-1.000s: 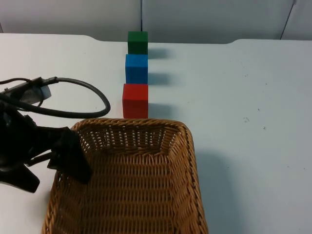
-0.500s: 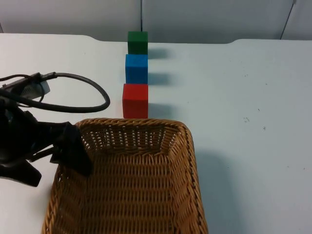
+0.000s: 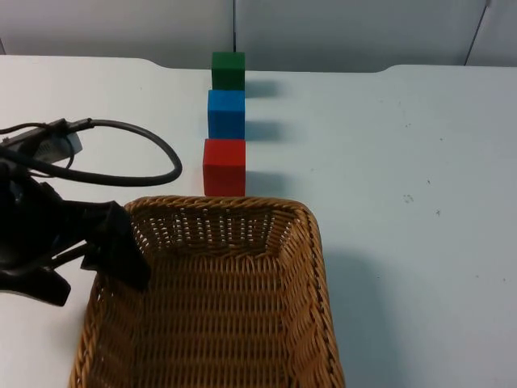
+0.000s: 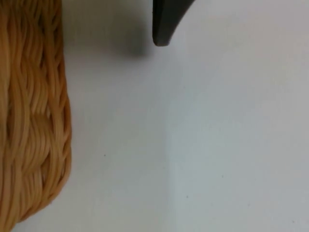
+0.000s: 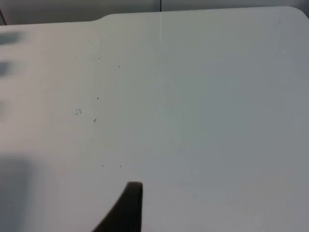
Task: Pick up the basket with the left hand and place the blue cube into the basket with the right hand.
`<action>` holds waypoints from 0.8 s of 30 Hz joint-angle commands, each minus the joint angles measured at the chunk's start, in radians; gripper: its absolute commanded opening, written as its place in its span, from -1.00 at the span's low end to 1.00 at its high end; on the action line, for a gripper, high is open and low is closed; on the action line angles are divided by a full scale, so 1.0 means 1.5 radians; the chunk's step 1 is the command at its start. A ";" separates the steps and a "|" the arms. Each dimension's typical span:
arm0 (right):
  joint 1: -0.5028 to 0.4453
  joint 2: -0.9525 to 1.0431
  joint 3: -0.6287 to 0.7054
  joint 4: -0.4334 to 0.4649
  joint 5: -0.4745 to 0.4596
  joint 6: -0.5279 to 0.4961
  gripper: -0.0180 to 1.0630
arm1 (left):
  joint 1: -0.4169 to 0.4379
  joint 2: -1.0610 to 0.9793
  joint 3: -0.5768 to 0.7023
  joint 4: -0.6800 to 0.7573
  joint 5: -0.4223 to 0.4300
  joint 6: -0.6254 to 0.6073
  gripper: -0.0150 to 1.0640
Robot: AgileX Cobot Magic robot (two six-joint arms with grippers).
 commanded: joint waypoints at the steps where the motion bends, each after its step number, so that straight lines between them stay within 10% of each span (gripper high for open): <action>1: -0.004 -0.003 0.003 -0.002 -0.005 0.000 0.96 | -0.016 -0.001 0.001 -0.005 -0.005 0.001 0.61; 24: -0.004 -0.003 0.003 -0.002 -0.005 0.000 0.96 | -0.024 0.075 0.001 -0.037 -0.031 0.001 0.44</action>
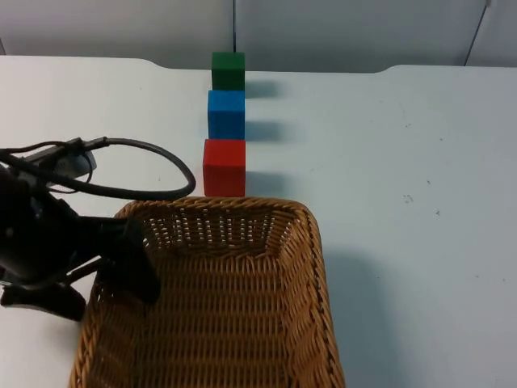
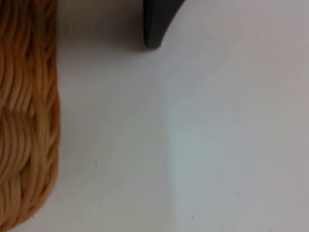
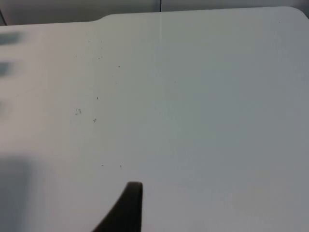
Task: Pick up the basket with the left hand and place the blue cube into the basket with the right hand.
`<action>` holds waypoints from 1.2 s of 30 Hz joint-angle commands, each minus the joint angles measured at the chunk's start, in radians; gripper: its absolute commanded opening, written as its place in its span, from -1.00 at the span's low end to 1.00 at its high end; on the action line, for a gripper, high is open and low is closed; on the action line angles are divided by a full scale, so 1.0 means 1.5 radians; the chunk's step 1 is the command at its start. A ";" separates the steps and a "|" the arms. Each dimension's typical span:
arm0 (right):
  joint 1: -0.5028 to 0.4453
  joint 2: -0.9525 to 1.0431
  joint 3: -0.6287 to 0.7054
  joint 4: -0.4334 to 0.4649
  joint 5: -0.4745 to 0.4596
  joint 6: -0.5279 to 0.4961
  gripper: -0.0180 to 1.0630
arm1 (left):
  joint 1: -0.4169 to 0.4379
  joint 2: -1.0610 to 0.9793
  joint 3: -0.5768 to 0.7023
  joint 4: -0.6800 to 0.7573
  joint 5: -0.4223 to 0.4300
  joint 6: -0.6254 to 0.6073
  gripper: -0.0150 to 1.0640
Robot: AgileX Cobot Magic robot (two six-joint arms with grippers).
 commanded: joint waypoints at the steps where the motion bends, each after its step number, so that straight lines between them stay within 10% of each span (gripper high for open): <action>1: -0.004 -0.003 0.003 -0.002 -0.005 0.000 0.96 | -0.005 0.021 0.005 0.002 -0.012 0.000 0.44; 5: -0.004 -0.003 0.003 -0.002 -0.005 0.000 0.96 | -0.005 0.021 0.005 -0.011 -0.016 0.000 -0.46; 9: -0.004 -0.003 0.003 -0.002 -0.005 0.000 0.96 | -0.005 0.021 0.005 -0.017 -0.016 0.000 -0.94; 26: -0.004 -0.003 0.003 -0.002 -0.005 0.000 0.96 | -0.005 -0.099 0.005 -0.014 0.010 -0.039 -0.98; 36: -0.004 -0.003 0.003 -0.002 -0.005 0.000 0.96 | -0.005 -0.246 0.001 0.160 0.051 -0.232 -0.98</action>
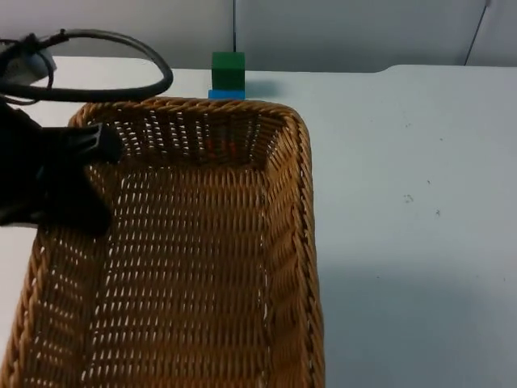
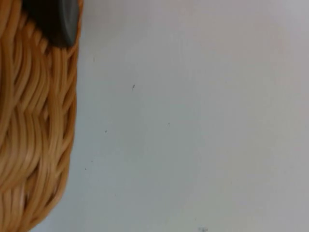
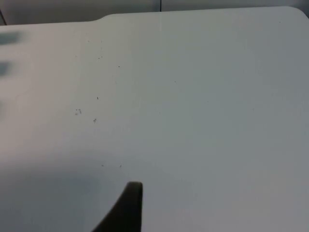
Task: Pick up the basket with the left hand and place the blue cube into the basket with the right hand.
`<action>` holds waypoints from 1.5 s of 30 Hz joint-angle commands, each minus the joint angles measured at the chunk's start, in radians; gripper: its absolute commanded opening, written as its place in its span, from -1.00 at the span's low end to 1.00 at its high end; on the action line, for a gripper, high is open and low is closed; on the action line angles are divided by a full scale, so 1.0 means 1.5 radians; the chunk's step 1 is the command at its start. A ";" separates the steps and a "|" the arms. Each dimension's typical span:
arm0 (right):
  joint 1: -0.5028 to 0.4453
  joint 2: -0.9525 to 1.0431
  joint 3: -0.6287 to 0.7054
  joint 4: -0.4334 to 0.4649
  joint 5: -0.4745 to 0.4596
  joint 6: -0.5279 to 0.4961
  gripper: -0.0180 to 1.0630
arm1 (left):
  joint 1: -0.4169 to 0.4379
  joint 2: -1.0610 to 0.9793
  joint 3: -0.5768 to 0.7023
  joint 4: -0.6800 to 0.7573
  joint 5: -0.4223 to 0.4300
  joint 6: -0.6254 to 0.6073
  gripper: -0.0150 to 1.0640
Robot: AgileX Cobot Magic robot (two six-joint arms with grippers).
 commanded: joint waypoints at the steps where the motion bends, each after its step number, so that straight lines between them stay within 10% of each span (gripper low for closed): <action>1: -0.004 -0.003 0.003 -0.002 -0.005 0.000 0.96 | -0.001 -0.027 -0.011 0.061 0.034 -0.061 -0.98; 17: -0.004 -0.003 0.003 -0.001 -0.005 0.000 0.96 | 0.019 -0.034 -0.173 0.209 0.140 -0.181 -0.98; 30: -0.004 -0.003 0.003 0.000 -0.005 -0.001 0.96 | 0.144 0.017 -0.173 0.215 0.194 -0.091 -0.98; 45: -0.004 0.171 -0.146 0.086 -0.066 -0.087 0.90 | 0.148 0.052 -0.172 0.200 0.192 -0.058 -0.98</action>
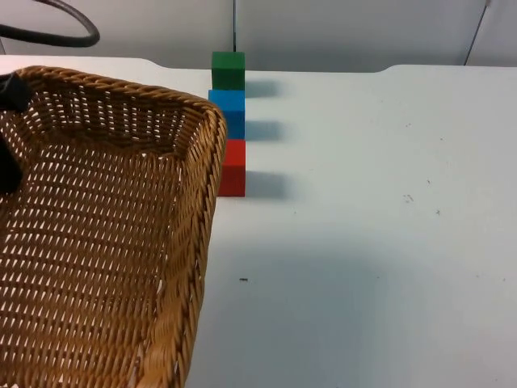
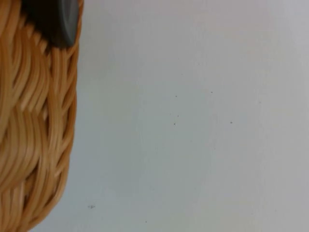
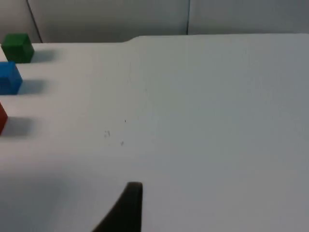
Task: Pick up the basket with the left hand and place the blue cube into the basket with the right hand.
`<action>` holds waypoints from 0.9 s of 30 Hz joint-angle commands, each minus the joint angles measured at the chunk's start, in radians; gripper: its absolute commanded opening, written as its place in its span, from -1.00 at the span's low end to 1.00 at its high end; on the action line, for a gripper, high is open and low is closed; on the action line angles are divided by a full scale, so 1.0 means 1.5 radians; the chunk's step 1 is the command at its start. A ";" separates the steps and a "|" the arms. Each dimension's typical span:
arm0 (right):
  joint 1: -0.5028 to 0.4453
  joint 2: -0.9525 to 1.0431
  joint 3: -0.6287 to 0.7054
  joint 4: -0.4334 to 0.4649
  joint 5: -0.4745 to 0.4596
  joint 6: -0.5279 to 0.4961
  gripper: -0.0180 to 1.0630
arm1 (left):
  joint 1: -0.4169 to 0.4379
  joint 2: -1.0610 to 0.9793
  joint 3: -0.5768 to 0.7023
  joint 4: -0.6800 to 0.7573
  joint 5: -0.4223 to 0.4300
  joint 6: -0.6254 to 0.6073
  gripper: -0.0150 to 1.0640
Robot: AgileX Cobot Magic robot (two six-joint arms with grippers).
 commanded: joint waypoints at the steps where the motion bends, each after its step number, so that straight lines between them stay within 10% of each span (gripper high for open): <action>1: -0.004 0.076 -0.054 0.041 -0.053 -0.053 0.89 | 0.002 -0.001 -0.004 -0.023 0.006 0.001 -0.98; 18: -0.004 0.596 -0.372 0.388 -0.084 -0.314 0.88 | 0.002 -0.001 -0.004 -0.064 -0.001 0.001 -0.98; 27: 0.108 0.748 -0.456 0.370 -0.127 -0.283 0.86 | 0.002 -0.001 -0.004 -0.072 -0.007 0.001 -0.98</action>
